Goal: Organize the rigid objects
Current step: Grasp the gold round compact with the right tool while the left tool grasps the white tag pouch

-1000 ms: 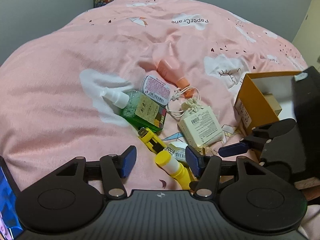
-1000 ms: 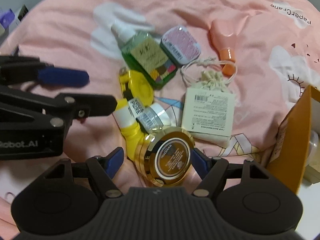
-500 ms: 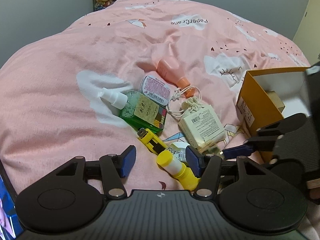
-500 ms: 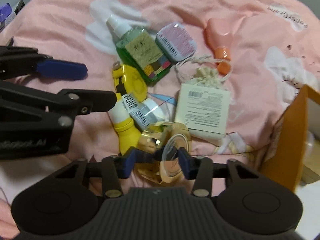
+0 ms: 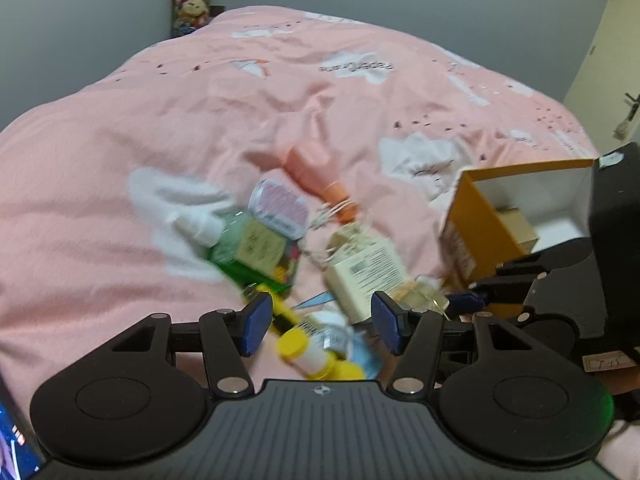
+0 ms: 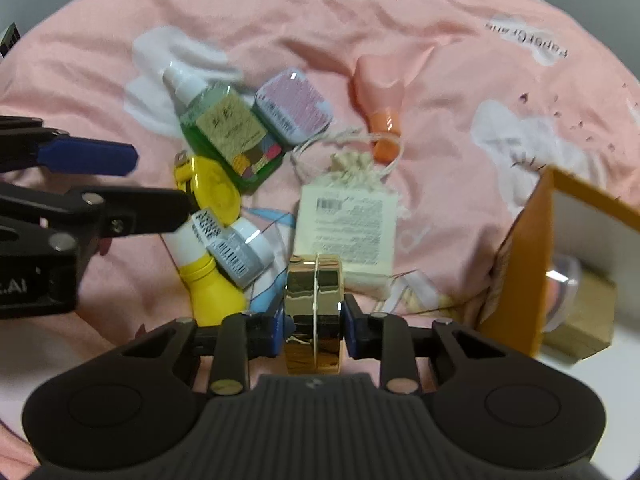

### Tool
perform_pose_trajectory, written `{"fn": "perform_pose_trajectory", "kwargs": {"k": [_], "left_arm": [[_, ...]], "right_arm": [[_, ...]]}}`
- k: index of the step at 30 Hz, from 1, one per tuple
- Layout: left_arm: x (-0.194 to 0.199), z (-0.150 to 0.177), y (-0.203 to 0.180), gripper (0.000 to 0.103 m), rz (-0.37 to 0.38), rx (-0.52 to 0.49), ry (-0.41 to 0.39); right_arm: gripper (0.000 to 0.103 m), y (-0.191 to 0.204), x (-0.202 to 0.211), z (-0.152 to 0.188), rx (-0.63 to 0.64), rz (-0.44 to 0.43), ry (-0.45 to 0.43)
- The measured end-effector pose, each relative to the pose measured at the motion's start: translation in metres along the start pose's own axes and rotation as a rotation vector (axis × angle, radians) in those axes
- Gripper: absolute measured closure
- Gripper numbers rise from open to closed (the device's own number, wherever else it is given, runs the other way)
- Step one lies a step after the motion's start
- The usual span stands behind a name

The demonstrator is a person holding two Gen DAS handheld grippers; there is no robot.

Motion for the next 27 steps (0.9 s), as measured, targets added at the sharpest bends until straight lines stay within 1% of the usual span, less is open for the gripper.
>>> {"fn": "perform_pose_trajectory", "kwargs": {"k": [3, 7, 9, 10, 13, 18, 20, 22, 24, 25, 26, 27], "left_arm": [[-0.006, -0.01, -0.004, 0.036, 0.043, 0.029, 0.004], [-0.03, -0.024, -0.001, 0.036, 0.124, 0.181, 0.046], [-0.048, -0.028, -0.003, 0.036, 0.116, 0.223, 0.087], [-0.057, -0.03, -0.004, 0.036, 0.098, 0.238, 0.105], [-0.079, -0.031, -0.007, 0.036, 0.096, 0.239, 0.144], [-0.11, -0.031, -0.004, 0.036, 0.064, 0.271, 0.222], [-0.119, -0.031, -0.006, 0.035, 0.034, 0.253, 0.235], [-0.125, -0.03, -0.009, 0.031, 0.013, 0.23, 0.245], [-0.132, -0.03, -0.012, 0.023, 0.004, 0.213, 0.27], [-0.135, -0.028, -0.013, 0.016, 0.008, 0.2, 0.28], [-0.139, -0.029, -0.015, 0.013, 0.008, 0.191, 0.288], [-0.142, -0.029, -0.017, 0.013, 0.005, 0.185, 0.293]], "right_arm": [[0.075, -0.007, 0.016, -0.006, 0.021, 0.04, -0.043], [0.075, -0.023, 0.027, -0.014, 0.056, 0.086, -0.065], [0.075, -0.031, 0.027, -0.019, 0.084, 0.127, -0.069], [0.075, -0.035, 0.027, -0.021, 0.097, 0.147, -0.069], [0.075, -0.049, 0.023, -0.026, 0.116, 0.162, -0.056], [0.076, -0.057, 0.017, -0.027, 0.131, 0.116, -0.044], [0.075, -0.058, 0.013, -0.028, 0.134, 0.103, -0.037], [0.075, -0.058, 0.011, -0.028, 0.149, 0.108, -0.043], [0.076, -0.059, 0.01, -0.03, 0.155, 0.108, -0.047], [0.076, -0.06, 0.01, -0.03, 0.151, 0.103, -0.049], [0.076, -0.062, 0.01, -0.031, 0.145, 0.096, -0.05], [0.076, -0.063, 0.01, -0.032, 0.141, 0.09, -0.052]]}}
Point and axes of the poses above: each gripper's, at about its wrist camera, not at the fingertips, and x roughly against the way its jaws point, y to its left, z to its underside, the point moved 1 cm from there along -x, roughly the way its jaws point, and after that the axes turned 3 degrees about -z, right-handed, at the moved point
